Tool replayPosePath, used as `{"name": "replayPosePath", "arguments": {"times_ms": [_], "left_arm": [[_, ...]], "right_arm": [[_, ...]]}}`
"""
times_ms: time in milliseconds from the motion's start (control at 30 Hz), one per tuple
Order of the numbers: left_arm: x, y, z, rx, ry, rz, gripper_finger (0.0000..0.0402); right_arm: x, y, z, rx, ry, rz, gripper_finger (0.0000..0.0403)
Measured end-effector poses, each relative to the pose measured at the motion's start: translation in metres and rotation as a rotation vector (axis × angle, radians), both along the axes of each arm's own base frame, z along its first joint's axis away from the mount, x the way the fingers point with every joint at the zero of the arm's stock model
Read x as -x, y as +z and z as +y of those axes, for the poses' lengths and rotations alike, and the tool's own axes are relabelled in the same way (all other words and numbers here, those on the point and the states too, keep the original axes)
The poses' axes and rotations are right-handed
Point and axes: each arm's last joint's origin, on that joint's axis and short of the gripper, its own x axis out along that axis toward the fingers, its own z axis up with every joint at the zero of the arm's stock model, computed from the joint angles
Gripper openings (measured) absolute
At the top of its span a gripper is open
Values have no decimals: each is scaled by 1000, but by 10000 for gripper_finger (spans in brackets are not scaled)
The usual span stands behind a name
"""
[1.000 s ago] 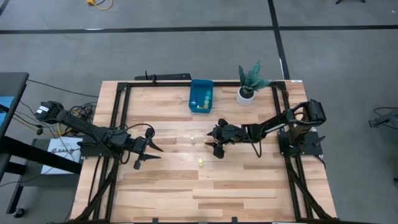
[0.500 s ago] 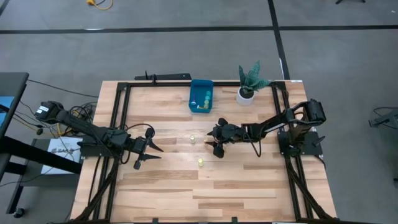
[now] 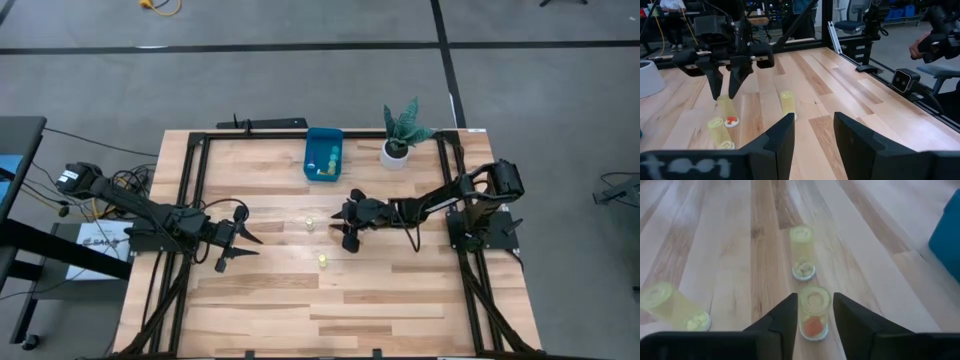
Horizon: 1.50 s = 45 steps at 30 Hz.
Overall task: Pick and place pill bottles into a basket
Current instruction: Put the middle yellow pill bottle into the blue container, then put the left yellow pill bottle into the blue container
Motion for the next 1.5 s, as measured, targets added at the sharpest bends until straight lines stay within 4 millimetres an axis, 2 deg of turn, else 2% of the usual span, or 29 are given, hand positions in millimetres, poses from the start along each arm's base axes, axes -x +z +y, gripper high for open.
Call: {"name": "replayPosePath", "arguments": {"times_ms": [300, 700, 833, 933, 1233, 1367, 1500], "left_arm": [[0, 0, 0, 0, 0, 0, 128], [0, 0, 0, 0, -6, 5, 128], [0, 0, 0, 0, -7, 5, 128], [0, 0, 0, 0, -7, 4, 128], [0, 0, 0, 10, -6, 6, 128], [0, 0, 0, 41, -3, 15, 128], [0, 0, 0, 52, -1, 18, 128]], "right_arm": [[-9, 8, -2, 0, -6, 8, 76], [-12, 11, -1, 50, 28, 71, 64], [-10, 8, -2, 109, 69, 158, 86], [-13, 12, -6, 97, 18, 207, 119], [-28, 35, -21, -129, -165, 219, 216], [-29, 41, -25, -203, -245, 265, 238], [-30, 47, -31, -282, -304, 303, 242]]}}
